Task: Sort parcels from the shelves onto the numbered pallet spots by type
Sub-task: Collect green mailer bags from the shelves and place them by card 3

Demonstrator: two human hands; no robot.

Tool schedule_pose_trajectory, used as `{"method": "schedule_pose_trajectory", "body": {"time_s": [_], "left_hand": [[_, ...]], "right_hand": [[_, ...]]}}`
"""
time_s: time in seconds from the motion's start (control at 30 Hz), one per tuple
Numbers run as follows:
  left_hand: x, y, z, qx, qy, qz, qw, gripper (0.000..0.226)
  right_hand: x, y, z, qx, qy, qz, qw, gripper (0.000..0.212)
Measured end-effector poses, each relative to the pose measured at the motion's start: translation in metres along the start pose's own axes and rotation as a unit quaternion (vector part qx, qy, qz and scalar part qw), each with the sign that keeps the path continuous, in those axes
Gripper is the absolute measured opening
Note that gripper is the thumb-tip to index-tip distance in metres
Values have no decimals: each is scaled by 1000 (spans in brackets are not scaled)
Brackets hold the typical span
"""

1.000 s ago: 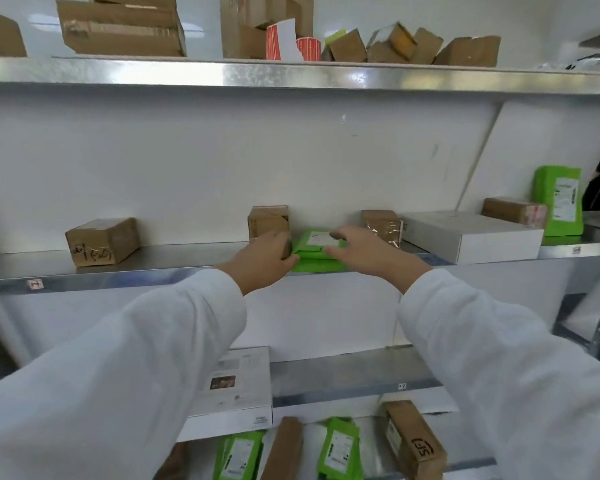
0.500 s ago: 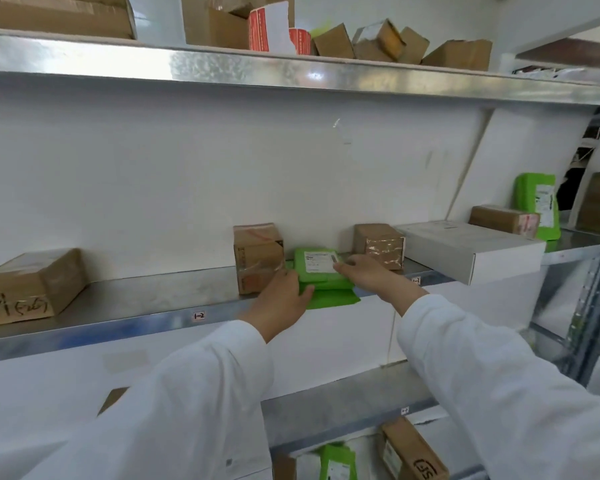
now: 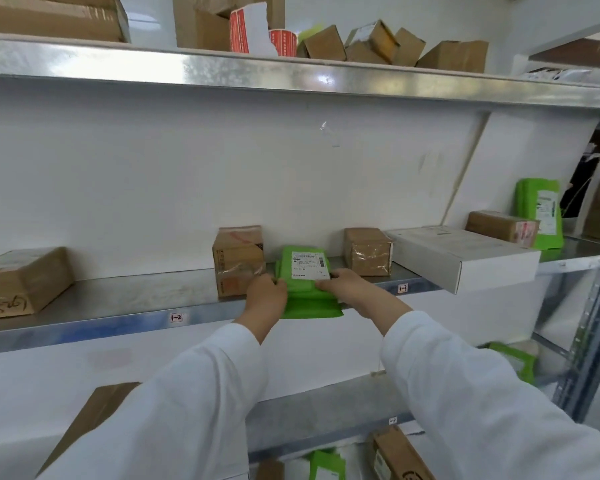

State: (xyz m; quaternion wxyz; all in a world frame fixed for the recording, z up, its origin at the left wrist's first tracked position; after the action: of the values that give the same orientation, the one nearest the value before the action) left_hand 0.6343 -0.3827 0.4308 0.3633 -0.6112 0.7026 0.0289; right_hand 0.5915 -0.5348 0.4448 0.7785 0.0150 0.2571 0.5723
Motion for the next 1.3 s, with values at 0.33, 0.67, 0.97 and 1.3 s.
{"method": "schedule_pose_trajectory", "body": {"time_s": [0.33,0.67,0.97,1.3], "left_hand": [[30,26,-7,-95,168,-142,971,16],[43,62,-35,24,237,-176,955,25],[15,117,-15,46,275,-146,949,39],[-2,207,10,-8,273,-254,928,30]], "right_hand": [[-10,6,-38,-3,-117,39,992,46],[-25,20,-66,-98,-148,56,983,54],[-8,61,-86,-152,-161,73,973,24],[46,96,-127,-192,-181,107,959,35]]}}
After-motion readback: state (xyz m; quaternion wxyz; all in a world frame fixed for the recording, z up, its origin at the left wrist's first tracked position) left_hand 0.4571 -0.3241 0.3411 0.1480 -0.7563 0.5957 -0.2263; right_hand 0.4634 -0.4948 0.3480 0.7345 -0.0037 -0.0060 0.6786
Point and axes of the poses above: each hand's wrist, its own y-axis away from the middle knuckle, its own x-axis out of the palm, z = x × y, the point moved 1 cm from there along -y, towards the middle knuckle, and after that the axes turned 15 degrees about x, right-handed, at the moved point
